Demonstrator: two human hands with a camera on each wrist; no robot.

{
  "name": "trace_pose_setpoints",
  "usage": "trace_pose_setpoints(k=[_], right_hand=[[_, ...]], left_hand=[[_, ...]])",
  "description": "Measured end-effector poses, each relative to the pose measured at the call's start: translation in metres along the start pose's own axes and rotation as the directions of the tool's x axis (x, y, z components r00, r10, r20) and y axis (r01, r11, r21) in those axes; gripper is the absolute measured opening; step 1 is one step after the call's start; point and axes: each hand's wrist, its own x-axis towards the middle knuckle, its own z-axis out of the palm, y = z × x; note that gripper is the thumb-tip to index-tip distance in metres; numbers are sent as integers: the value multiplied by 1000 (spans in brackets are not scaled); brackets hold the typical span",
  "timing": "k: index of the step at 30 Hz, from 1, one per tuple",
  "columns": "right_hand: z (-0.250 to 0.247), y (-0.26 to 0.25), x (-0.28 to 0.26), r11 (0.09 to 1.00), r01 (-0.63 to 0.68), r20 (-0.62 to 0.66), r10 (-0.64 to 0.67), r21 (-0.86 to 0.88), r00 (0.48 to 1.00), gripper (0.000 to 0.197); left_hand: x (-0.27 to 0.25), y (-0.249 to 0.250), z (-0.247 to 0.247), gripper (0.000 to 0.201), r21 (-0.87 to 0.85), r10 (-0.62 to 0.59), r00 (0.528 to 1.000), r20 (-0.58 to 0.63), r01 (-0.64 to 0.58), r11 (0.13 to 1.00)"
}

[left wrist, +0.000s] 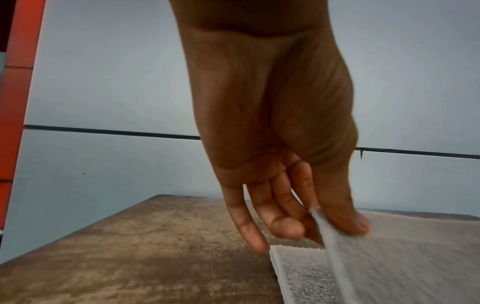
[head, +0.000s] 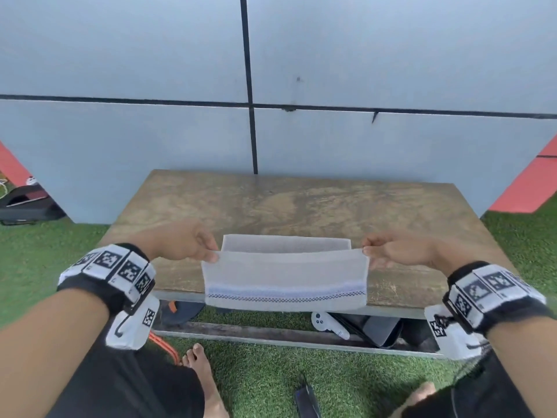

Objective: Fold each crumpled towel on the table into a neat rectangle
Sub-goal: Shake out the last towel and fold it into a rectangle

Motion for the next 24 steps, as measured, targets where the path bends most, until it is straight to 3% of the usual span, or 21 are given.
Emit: trace_pose_setpoints(k=[4,10,17,24], right_hand=[[2,0,25,993,-26,-175,6,-111,984,25],[19,3,65,970,-148,-371,66,-195,926,36],[40,13,89,935,-294,-435,184,-200,882,16],[55,25,97,904,-309,-500,130,-295,856,21]], left_hand=[[27,-5,9,8,-19,-48,977,-207,45,999],[60,3,31,12,-53,-112,888,-447,99,994],[87,5,51,14,-90,-223,864,-452,204,975],[96,-1,63,10,-58,-260,873,-414,259,964]])
